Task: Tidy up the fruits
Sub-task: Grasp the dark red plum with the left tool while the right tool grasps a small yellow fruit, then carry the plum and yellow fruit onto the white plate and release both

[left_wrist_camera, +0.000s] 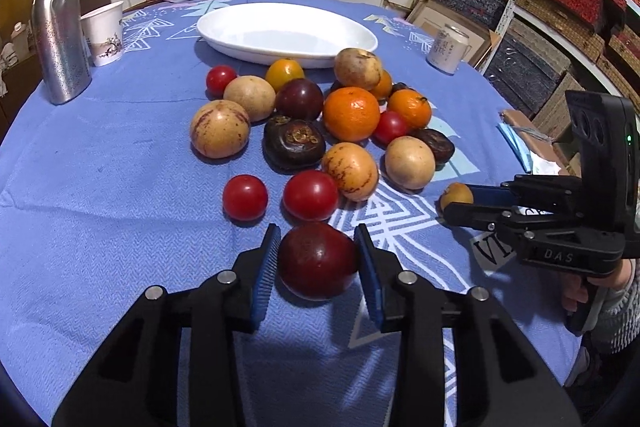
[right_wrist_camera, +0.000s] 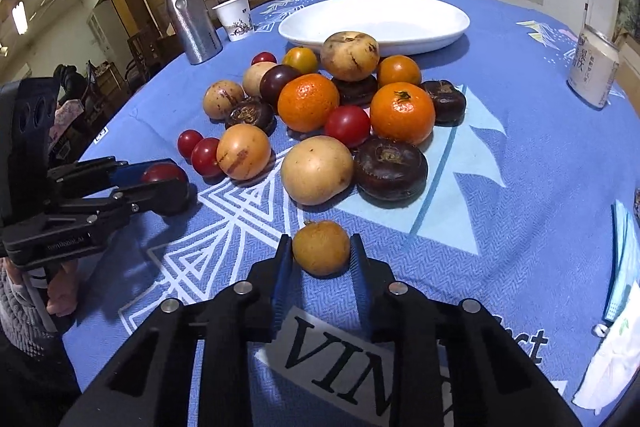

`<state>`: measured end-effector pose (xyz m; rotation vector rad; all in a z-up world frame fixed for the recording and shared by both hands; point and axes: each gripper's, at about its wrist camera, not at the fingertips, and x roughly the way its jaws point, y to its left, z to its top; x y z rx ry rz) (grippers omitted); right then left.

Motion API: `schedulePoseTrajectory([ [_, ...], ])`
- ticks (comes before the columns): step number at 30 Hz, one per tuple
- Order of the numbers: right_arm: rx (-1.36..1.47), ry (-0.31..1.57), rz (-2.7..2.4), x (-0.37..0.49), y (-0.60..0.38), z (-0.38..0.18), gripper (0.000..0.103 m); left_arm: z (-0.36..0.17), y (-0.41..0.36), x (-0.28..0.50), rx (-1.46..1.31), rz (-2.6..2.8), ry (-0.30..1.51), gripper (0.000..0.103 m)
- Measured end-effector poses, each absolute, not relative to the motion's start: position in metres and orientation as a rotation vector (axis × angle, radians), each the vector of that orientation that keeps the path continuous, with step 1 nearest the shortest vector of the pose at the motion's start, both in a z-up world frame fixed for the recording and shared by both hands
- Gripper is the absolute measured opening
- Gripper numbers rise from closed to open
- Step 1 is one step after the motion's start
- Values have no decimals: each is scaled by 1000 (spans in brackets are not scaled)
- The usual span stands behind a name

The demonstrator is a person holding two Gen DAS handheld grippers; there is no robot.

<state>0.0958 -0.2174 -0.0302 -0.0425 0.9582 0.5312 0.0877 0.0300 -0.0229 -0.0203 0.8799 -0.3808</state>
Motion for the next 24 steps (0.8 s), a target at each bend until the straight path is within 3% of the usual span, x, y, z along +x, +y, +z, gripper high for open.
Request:
schedulePoseTrajectory([
  [7, 63, 846, 547, 107, -240, 18, 29, 19, 23, 97, 37, -371, 801, 37],
  [13, 141, 716, 494, 167, -247, 81, 29, 73, 14, 173, 35, -315, 722, 37],
  [24, 180, 847, 405, 291, -215, 21, 29, 25, 7, 306, -74, -255, 861, 37],
])
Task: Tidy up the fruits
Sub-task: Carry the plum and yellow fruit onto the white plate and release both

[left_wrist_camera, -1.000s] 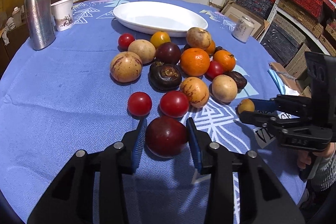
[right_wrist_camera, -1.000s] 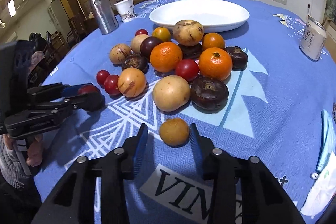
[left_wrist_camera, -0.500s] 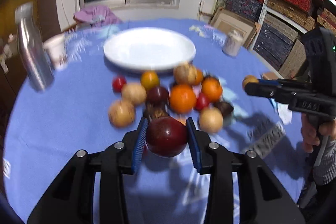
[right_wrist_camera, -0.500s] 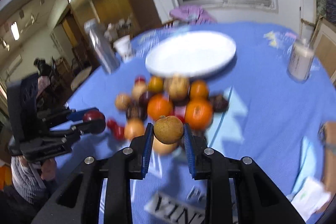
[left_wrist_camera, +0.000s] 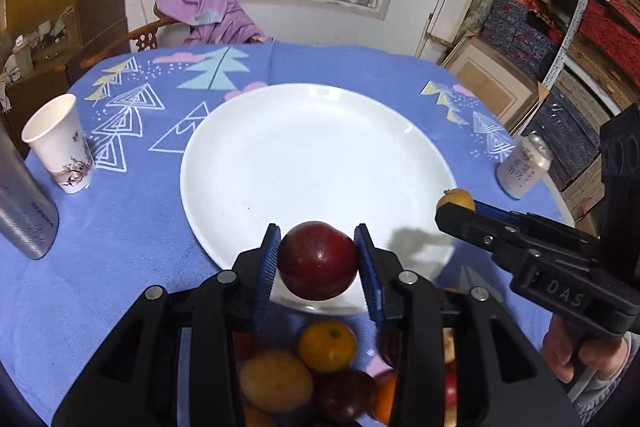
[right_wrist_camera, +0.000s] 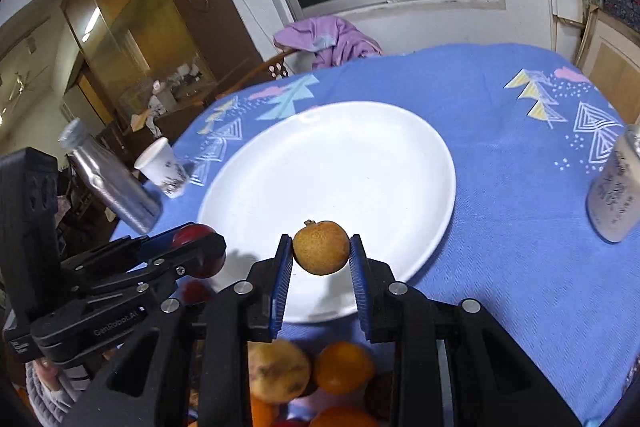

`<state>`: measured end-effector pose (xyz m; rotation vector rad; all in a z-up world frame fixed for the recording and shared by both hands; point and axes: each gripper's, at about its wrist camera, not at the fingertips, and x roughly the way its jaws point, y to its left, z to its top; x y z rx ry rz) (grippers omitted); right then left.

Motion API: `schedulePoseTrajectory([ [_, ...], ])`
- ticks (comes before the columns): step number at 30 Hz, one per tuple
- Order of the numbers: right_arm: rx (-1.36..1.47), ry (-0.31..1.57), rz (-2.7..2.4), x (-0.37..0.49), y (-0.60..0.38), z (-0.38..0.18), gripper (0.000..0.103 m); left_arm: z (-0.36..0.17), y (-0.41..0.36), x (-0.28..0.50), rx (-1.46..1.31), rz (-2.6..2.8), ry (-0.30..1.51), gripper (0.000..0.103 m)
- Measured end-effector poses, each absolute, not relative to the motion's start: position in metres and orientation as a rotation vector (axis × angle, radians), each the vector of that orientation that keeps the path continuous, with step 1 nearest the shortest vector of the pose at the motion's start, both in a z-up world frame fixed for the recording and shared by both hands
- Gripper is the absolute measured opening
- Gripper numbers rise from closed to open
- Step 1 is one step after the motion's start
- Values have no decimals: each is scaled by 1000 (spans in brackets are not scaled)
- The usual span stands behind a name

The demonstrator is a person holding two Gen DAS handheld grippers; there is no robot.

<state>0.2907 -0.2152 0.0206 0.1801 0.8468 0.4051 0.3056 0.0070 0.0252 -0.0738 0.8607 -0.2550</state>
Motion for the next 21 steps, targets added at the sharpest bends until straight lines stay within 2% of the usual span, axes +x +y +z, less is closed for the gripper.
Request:
schedulePoseTrajectory([
  [5, 167, 878, 408, 305, -209, 1, 29, 4, 9, 322, -57, -246, 904, 41],
  [6, 169, 881, 410, 306, -208, 0, 32, 3, 10, 323, -63, -245, 901, 44],
  [8, 174, 873, 413, 308, -206, 1, 34, 5, 14, 323, -76, -239, 886, 60],
  [13, 186, 855, 422, 305, -209, 11, 35, 24, 18, 314, -92, -241, 847, 64],
  [15, 200, 839, 424, 299, -213, 19, 35, 36, 21, 305, -100, -222, 818, 71],
  [17, 215, 823, 439, 287, -217, 32, 37, 48, 28, 291, -112, -208, 789, 83],
  [21, 223, 758, 454, 247, -226, 55, 60, 59, 52, 252, -139, -167, 733, 93],
])
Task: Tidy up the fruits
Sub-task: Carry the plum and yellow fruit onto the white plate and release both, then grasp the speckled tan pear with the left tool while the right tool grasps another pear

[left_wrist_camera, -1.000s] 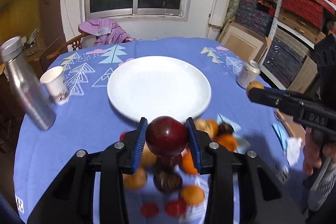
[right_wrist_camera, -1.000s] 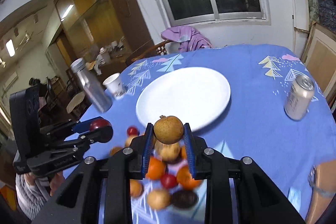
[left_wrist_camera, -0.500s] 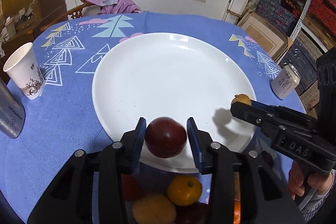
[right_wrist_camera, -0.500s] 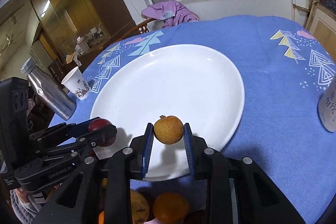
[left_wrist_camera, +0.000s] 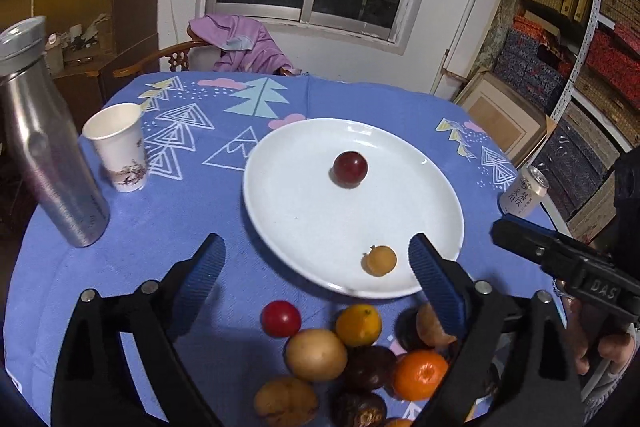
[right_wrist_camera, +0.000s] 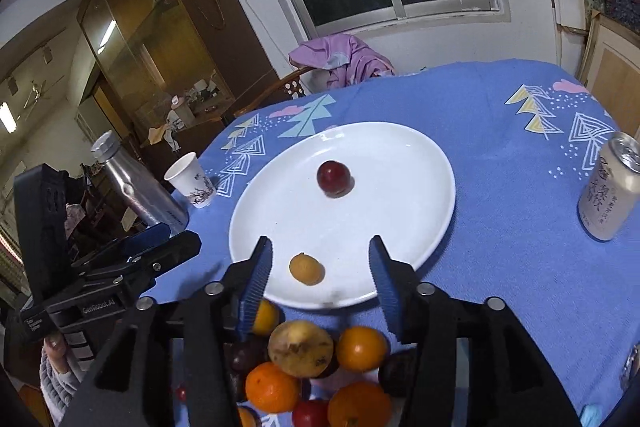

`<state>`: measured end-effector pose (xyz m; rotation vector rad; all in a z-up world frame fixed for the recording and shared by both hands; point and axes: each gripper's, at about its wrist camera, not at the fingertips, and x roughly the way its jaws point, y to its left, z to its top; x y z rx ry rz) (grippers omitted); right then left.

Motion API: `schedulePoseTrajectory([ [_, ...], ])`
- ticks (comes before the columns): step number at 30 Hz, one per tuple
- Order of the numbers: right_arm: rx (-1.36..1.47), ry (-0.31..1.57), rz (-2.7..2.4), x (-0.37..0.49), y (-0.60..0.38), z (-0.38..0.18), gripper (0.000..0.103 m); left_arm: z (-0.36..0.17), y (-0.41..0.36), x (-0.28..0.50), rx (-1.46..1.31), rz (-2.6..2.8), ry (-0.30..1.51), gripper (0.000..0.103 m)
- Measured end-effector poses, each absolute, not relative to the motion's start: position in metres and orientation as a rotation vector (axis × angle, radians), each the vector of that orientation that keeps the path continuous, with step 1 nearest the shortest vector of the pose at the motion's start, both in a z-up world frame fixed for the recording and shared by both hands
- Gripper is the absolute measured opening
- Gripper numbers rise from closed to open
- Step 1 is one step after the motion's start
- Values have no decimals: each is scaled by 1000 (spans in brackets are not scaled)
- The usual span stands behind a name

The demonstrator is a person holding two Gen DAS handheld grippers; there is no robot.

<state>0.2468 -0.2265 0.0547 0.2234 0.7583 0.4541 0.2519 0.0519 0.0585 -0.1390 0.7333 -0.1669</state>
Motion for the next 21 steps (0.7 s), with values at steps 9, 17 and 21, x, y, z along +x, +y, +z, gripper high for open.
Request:
schedulePoseTrajectory([
  [9, 204, 729, 435, 180, -239, 39, 74, 15, 92, 203, -195, -66, 806, 93],
  [17, 247, 723, 415, 181, -252, 37, 89, 0, 77, 172, -99, -83, 841, 93],
  [21, 316, 749, 402, 188, -263, 32, 90, -7, 59, 162, -15, -110, 836, 94],
])
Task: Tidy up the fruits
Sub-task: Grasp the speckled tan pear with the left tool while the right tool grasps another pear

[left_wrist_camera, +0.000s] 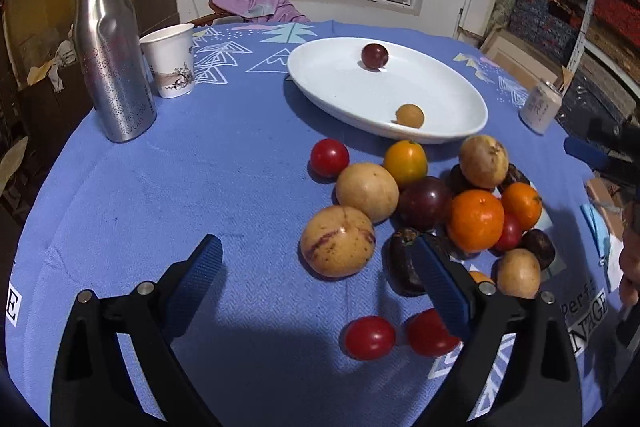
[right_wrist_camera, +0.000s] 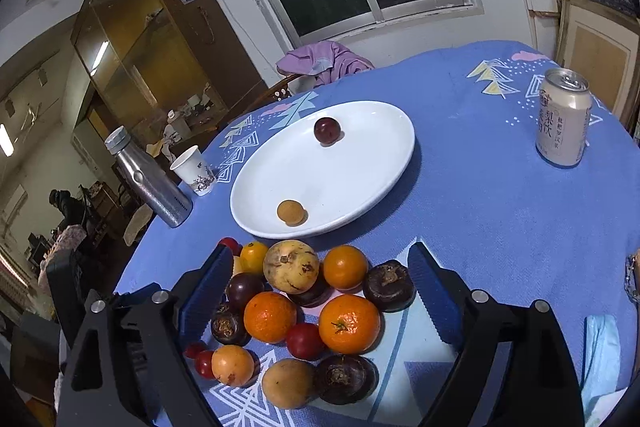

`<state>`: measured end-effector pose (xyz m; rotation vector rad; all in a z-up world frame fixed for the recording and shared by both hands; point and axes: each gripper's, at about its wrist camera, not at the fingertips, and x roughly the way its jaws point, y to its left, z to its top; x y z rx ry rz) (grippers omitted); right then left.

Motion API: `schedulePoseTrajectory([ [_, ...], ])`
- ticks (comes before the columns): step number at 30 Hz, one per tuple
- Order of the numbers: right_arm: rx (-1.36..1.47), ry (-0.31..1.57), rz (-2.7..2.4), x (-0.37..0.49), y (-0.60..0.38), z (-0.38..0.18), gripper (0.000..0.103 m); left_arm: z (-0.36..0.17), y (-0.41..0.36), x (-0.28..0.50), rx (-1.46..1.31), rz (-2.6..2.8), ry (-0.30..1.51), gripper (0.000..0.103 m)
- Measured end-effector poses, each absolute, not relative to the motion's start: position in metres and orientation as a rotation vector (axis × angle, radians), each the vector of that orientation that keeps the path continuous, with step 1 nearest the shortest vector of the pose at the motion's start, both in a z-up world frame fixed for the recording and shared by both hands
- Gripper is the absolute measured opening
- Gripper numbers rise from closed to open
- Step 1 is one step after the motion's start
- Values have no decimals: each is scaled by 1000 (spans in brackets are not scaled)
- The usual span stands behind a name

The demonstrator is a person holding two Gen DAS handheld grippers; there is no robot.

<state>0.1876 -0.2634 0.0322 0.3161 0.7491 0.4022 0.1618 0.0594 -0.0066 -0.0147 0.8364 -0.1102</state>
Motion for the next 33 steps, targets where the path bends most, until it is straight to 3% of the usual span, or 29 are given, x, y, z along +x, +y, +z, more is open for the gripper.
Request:
schedulePoseTrajectory([
  [19, 342, 764, 381, 193, -267, 23, 90, -23, 49, 182, 112, -45, 836, 94],
  [22, 320, 763, 388, 192, -262, 22, 90, -24, 48, 184, 83, -98, 854, 83],
  [24, 296, 762, 397, 191, -257, 21, 90, -27, 50, 186, 57, -120, 869, 72],
  [25, 281, 760, 404, 190, -254, 20, 90, -28, 50, 187, 42, -128, 875, 62],
  [28, 213, 758, 425, 186, -239, 18, 90, -30, 48, 189, 30, -155, 885, 47],
  [33, 70, 712, 413, 179, -214, 17, 82, -30, 40, 189, 62, -137, 878, 44],
])
